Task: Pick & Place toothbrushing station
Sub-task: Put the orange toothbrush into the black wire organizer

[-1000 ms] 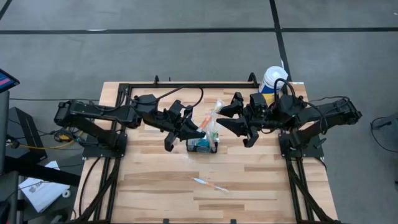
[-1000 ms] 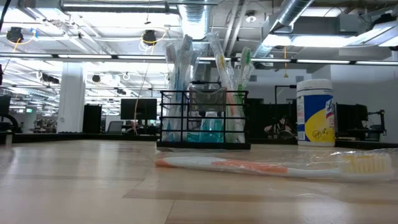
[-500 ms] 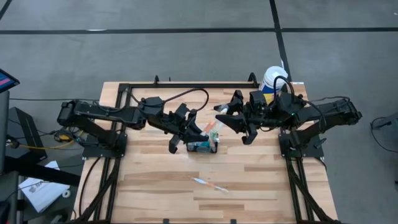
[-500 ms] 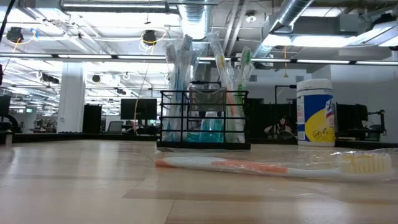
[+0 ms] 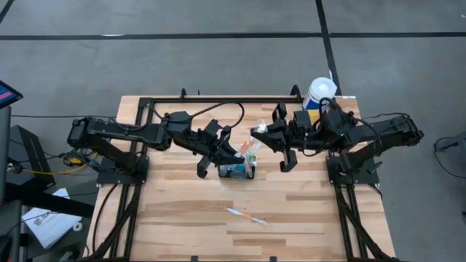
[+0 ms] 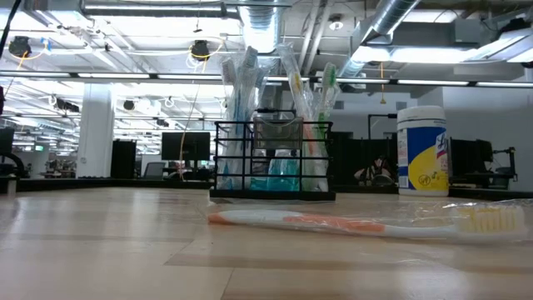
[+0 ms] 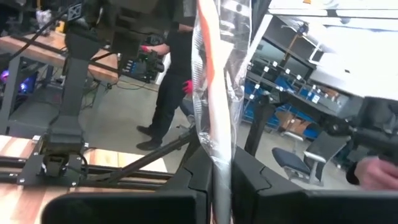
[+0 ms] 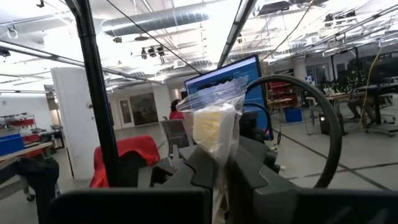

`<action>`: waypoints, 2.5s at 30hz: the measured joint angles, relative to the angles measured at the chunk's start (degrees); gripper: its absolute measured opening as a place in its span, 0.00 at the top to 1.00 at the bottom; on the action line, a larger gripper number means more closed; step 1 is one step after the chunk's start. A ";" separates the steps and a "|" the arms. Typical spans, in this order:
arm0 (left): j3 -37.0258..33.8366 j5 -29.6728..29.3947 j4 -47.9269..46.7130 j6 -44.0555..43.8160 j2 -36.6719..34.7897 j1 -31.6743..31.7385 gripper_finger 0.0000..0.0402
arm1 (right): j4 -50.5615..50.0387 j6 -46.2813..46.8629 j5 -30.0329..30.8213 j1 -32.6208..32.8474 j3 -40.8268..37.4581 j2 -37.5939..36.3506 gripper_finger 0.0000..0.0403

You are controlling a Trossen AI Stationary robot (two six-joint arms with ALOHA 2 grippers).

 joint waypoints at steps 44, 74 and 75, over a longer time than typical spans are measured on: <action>-2.90 5.91 -15.91 9.35 -18.81 19.78 0.71 | -32.29 19.12 28.86 4.49 -0.06 12.28 0.98; -6.58 5.42 -13.35 11.02 -19.21 19.66 0.71 | -19.36 27.41 47.53 9.01 -17.93 9.32 0.98; -6.58 5.43 -13.28 11.03 -19.21 19.66 0.71 | -17.57 26.67 46.75 8.89 -18.41 9.33 0.98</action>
